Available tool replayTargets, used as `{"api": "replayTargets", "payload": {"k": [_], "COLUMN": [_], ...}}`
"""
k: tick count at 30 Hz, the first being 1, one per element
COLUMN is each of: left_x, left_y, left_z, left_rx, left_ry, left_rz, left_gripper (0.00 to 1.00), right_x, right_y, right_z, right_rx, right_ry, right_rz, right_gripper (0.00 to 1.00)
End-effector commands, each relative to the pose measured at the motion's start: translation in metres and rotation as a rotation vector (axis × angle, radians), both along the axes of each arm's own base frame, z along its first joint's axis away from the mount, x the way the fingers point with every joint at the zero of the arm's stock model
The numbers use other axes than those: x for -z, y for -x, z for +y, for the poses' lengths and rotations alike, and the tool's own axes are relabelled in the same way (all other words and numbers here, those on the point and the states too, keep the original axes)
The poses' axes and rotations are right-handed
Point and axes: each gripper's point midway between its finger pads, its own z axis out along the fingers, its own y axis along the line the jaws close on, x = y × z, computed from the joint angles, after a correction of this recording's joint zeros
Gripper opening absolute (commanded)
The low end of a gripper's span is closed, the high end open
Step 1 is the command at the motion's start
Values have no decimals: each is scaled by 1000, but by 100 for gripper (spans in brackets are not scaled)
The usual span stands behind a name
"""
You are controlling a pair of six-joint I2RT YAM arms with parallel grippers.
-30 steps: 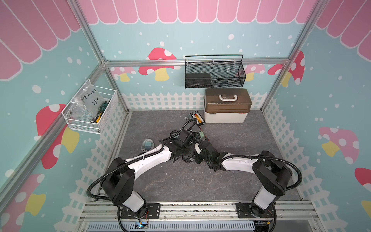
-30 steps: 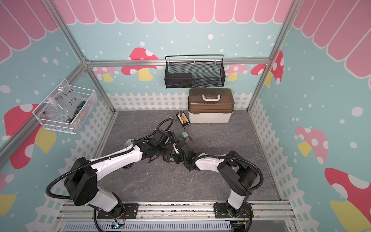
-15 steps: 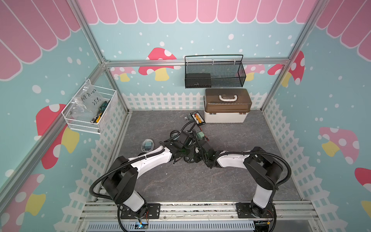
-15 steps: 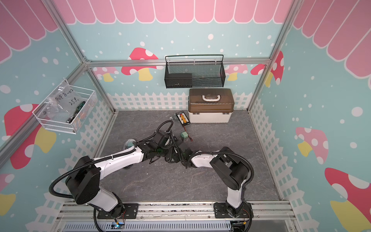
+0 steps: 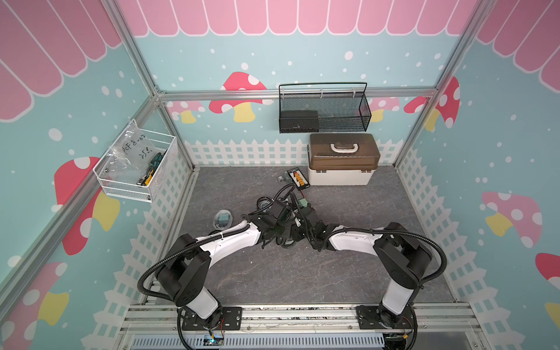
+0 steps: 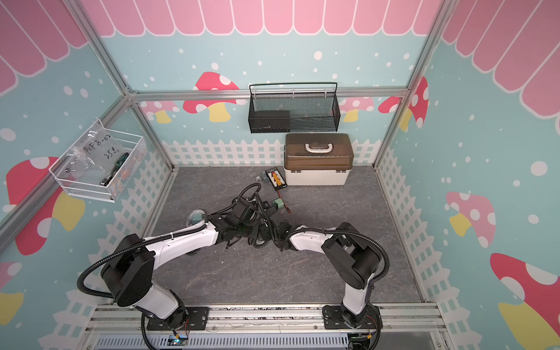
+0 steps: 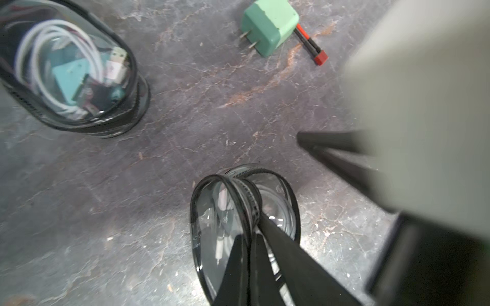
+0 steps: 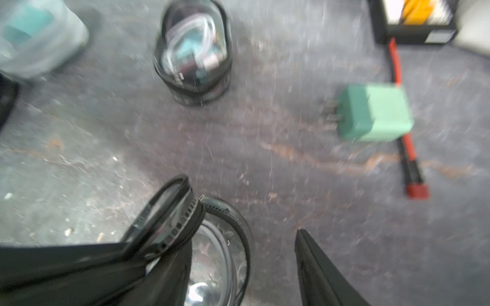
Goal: Pack away charging kits
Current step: Place the charging cable in the storage bag, then pick up the plug from the center of the board.
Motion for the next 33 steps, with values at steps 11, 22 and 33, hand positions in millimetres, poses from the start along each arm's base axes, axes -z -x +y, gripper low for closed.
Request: {"api": "replayTargets", "payload": {"k": [11, 22, 33], "left_x": [-36, -31, -29], "left_y": [-7, -3, -3], "left_z": [36, 40, 37], "left_rx": [-147, -142, -142], "left_ry": [-17, -1, 15], "left_rz": [-87, -73, -71], "left_gripper": [0, 0, 0], "right_x": [19, 54, 55], "right_y": [-106, -136, -93], "right_z": [-35, -49, -43], "right_rx": [429, 569, 399], "right_ry": [175, 414, 290], "right_rz": [117, 134, 152], "right_gripper": [82, 85, 83]}}
